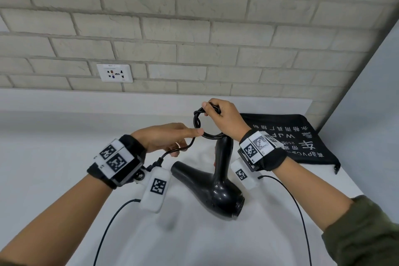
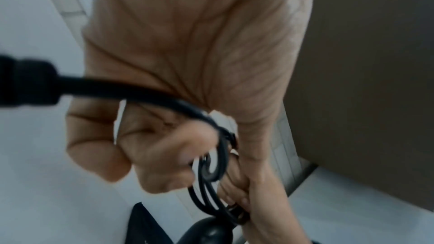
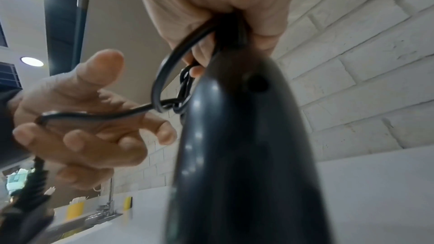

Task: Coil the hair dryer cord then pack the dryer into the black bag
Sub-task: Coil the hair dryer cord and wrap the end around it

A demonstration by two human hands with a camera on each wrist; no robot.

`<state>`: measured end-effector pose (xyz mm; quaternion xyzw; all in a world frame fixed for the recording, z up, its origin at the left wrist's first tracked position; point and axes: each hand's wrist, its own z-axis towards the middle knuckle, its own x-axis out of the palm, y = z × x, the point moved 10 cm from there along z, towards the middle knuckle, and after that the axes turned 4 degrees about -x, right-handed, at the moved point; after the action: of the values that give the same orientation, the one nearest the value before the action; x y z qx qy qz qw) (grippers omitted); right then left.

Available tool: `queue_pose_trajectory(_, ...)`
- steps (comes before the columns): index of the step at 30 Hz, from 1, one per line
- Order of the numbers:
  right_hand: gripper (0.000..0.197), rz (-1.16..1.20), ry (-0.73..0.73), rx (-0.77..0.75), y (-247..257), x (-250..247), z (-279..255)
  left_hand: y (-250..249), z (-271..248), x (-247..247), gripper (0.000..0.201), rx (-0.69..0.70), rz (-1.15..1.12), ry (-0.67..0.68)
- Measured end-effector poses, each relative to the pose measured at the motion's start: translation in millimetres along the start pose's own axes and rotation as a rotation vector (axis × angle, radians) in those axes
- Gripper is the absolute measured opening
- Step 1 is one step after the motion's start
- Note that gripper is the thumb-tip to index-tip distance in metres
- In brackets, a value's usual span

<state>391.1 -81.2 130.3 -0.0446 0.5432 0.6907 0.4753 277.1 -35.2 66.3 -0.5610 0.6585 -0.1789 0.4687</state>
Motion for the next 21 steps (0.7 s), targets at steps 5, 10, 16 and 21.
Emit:
queue_pose_trajectory(5, 0.029, -0.022, -0.045, -0.011, -1.5, -3.7, -1.0, -9.0, 11.9, -13.4, 0.033, 0.053, -0.028, -0.156)
queue_pose_trajectory(10, 0.027, 0.033, -0.045, 0.009, -1.2, -5.7, -1.2, -32.0, -2.6, -51.8, 0.018, 0.370, -0.271, -0.590)
queue_pose_trajectory(16, 0.028, 0.119, -0.059, 0.017, -1.7, -8.5, -1.6, -27.5, -0.9, -45.8, 0.015, 0.405, -0.536, -0.661)
queue_pose_trajectory(21, 0.036, 0.143, -0.073, 0.023, -5.9, -9.9, -0.2, -26.6, 13.0, -26.1, 0.014, 0.354, -0.836, -0.500)
